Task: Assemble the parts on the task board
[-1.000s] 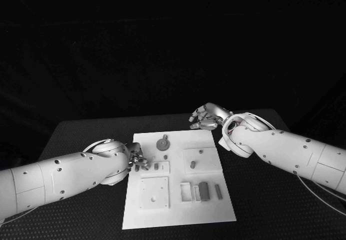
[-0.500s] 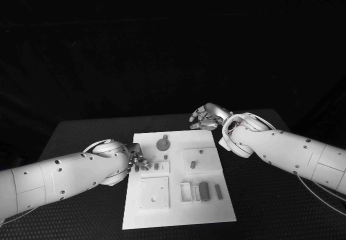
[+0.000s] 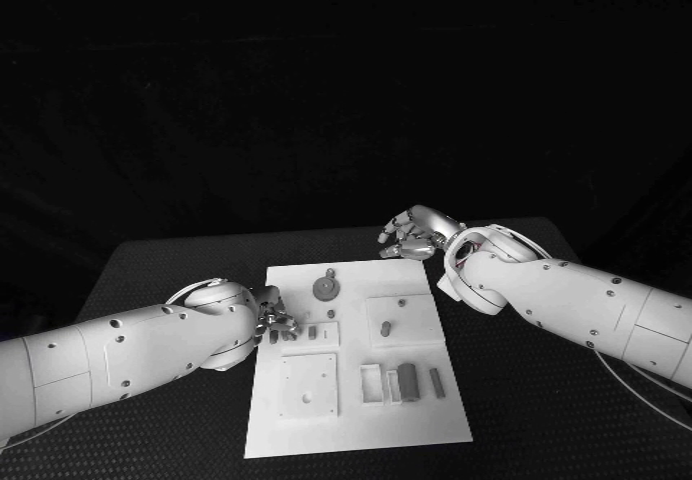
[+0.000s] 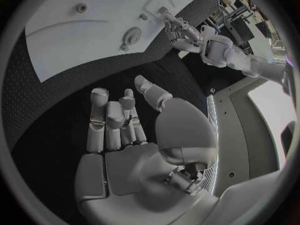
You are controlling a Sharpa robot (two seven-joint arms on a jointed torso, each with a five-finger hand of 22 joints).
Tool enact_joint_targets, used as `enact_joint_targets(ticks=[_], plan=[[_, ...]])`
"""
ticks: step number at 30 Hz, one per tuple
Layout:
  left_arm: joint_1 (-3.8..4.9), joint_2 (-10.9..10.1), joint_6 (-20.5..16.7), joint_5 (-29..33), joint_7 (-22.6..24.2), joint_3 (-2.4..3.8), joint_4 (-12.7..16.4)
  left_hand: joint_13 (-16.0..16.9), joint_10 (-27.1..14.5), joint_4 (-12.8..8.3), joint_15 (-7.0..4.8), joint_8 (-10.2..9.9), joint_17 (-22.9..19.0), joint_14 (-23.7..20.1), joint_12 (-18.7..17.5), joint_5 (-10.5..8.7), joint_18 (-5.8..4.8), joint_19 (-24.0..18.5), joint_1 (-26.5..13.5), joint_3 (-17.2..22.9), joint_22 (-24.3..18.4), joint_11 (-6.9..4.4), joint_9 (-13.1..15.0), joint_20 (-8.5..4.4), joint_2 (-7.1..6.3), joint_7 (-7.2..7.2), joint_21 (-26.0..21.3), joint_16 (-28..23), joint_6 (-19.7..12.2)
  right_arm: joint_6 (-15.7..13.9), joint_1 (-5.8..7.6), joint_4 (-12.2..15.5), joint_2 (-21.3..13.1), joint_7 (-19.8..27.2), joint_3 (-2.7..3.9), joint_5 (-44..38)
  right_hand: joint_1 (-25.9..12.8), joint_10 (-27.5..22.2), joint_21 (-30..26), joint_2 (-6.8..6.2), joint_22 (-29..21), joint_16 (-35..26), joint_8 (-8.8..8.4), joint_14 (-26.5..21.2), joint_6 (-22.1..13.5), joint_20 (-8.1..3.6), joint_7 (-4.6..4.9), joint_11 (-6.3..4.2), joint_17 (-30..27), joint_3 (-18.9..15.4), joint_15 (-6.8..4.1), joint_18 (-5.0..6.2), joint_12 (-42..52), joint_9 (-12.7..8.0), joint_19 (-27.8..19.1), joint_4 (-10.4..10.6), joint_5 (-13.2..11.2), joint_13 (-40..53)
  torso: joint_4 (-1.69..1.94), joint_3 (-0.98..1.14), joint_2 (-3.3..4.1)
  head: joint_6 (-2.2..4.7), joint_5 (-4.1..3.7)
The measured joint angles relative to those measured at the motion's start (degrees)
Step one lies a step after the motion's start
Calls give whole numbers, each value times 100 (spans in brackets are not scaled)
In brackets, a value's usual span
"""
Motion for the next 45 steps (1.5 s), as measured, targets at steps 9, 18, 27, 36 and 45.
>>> enact_joint_targets(ticks=[9,18,27,36,45], plan=[[-1,4,0,4,-1,-1,-16,0,0,95,-7,0,6,-7,0,0,-2,0,-55,13,4,0,0,2,-104,-1,22,0,-1,1,0,1,-2,-1,0,0,0,-11,0,0,0,0,0,0,-10,0,23,11,0,0,0,0,0,-1,0,0,0,0,2,-3,-1,-1,-4],[-2,13,0,6,-2,-1,-23,5,-1,253,-7,0,11,-7,0,0,-2,0,-186,14,4,0,0,3,-310,-14,22,0,5,1,0,1,-3,-1,0,0,0,-21,0,0,0,0,0,0,-10,0,23,21,0,16,0,0,0,-1,0,16,0,1,2,-2,-2,-1,-9],[-2,24,1,7,-2,-1,-23,10,-1,341,-5,0,16,-7,22,0,-3,0,-245,-11,3,1,0,4,-413,-21,22,0,-1,2,0,1,-4,-2,0,0,0,-21,0,0,0,0,0,0,-7,1,22,21,-4,16,0,0,0,-1,-1,16,0,1,1,-1,-2,-2,-10],[-2,46,3,8,-2,-1,-27,10,-1,357,-3,23,16,-7,23,0,-4,0,-267,5,2,1,0,4,-435,-23,22,0,-4,2,0,1,-4,-2,0,0,0,-21,0,0,0,0,0,0,0,0,24,21,-4,16,0,0,0,1,-1,16,0,1,1,-1,-2,-7,-13],[-2,52,3,9,-1,0,-34,15,-1,357,6,23,22,0,23,0,-5,0,-267,5,2,1,5,5,-435,-32,22,0,-12,4,0,-3,-3,-2,0,0,0,-21,0,0,0,0,0,0,0,1,22,20,-4,16,0,0,0,3,-1,16,0,1,-2,-1,-2,-10,-14]])
